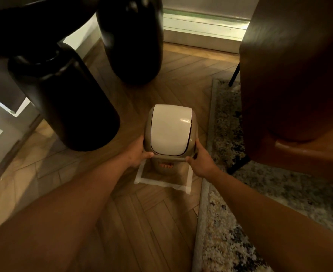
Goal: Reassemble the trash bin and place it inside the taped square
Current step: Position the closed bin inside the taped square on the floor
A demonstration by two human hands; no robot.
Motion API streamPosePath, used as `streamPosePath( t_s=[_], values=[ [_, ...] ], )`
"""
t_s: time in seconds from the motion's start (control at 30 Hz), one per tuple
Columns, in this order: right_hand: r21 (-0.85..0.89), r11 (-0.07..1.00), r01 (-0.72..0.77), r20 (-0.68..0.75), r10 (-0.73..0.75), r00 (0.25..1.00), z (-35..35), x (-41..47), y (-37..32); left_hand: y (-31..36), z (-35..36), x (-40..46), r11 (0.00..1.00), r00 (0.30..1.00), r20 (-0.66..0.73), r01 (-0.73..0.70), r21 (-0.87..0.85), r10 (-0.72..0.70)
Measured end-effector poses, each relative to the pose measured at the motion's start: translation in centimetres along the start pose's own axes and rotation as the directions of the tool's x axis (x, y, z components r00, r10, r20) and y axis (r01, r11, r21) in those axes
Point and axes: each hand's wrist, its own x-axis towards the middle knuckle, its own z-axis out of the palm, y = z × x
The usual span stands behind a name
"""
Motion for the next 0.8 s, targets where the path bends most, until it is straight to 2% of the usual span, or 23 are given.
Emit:
streamPosePath(
  t_s=[0.27,0.4,0.63,0.8],
  values=[
    [-0.005,0.998,0.062,-0.062,-0.062,0.996,-0.5,3.3,0.6,0.0,-0.3,3.4,0.997,0.997,-0.028,-0.076,0.013,0.076],
    [-0.007,0.996,0.089,-0.024,-0.089,0.996,-1.0,4.1,0.9,-0.6,-0.6,4.5,0.996,0.995,-0.026,-0.092,0.013,0.092],
    [0.017,0.997,0.074,0.019,-0.075,0.997,-1.5,4.2,0.4,-0.5,-0.8,5.1,1.000,1.000,0.014,-0.004,-0.013,0.004],
    [-0.001,0.999,0.034,0.032,-0.034,0.999,-2.0,3.5,-0.3,-0.4,-0.8,4.6,0.998,1.000,0.020,0.005,0.068,-0.007]
  ],
)
